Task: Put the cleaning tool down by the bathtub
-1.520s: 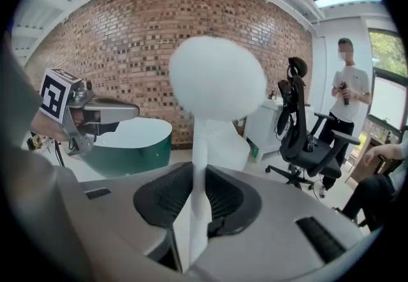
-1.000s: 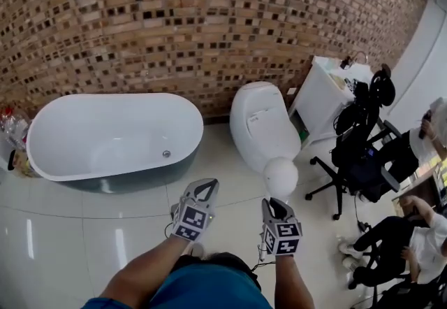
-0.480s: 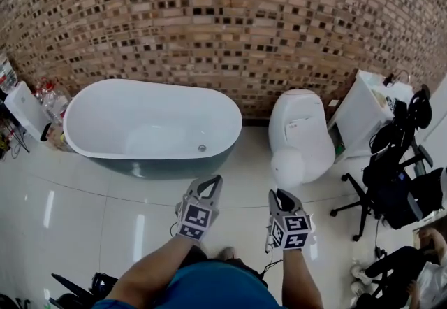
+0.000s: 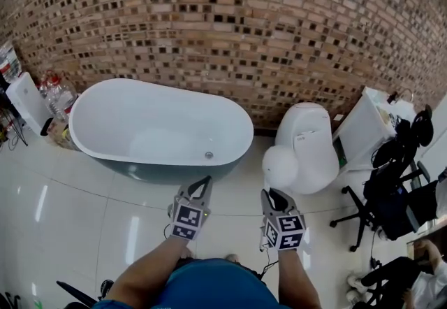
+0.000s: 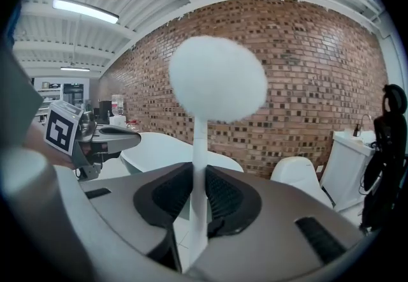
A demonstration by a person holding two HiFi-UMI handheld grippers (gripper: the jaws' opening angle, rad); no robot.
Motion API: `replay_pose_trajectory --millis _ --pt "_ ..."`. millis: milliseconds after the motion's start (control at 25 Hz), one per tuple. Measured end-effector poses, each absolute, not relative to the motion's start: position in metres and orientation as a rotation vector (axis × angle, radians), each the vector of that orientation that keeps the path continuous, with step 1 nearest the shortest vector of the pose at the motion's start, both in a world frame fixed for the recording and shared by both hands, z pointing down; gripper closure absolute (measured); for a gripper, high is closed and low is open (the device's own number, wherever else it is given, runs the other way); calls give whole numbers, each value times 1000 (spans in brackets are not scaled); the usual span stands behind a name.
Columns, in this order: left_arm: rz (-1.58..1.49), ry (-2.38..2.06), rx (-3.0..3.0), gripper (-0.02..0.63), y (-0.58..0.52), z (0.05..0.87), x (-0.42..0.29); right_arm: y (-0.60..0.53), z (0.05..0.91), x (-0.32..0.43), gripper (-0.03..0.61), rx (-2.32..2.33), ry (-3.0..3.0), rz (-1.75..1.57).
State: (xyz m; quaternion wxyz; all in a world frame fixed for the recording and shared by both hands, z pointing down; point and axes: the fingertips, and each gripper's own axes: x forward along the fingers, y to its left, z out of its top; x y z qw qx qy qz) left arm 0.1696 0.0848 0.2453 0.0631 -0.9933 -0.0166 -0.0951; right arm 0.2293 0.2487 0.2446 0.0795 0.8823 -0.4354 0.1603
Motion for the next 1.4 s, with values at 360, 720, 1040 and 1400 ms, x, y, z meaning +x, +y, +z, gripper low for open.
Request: replay_pose_trajectory --millis 360,720,1040,1400 --pt "-262 131 -3038 611 -33 249 116 122 241 192 489 2508 -1425 440" --pt "-283 394 -3051 611 -133 257 42 7 241 143 489 2340 -1607 409" --pt "-284 641 -3027 611 -191 259 9 -71 255 126 489 2170 -1794 398" --pt "-329 919 -2954 611 -254 258 -17 -151 273 120 489 1959 -1988 396"
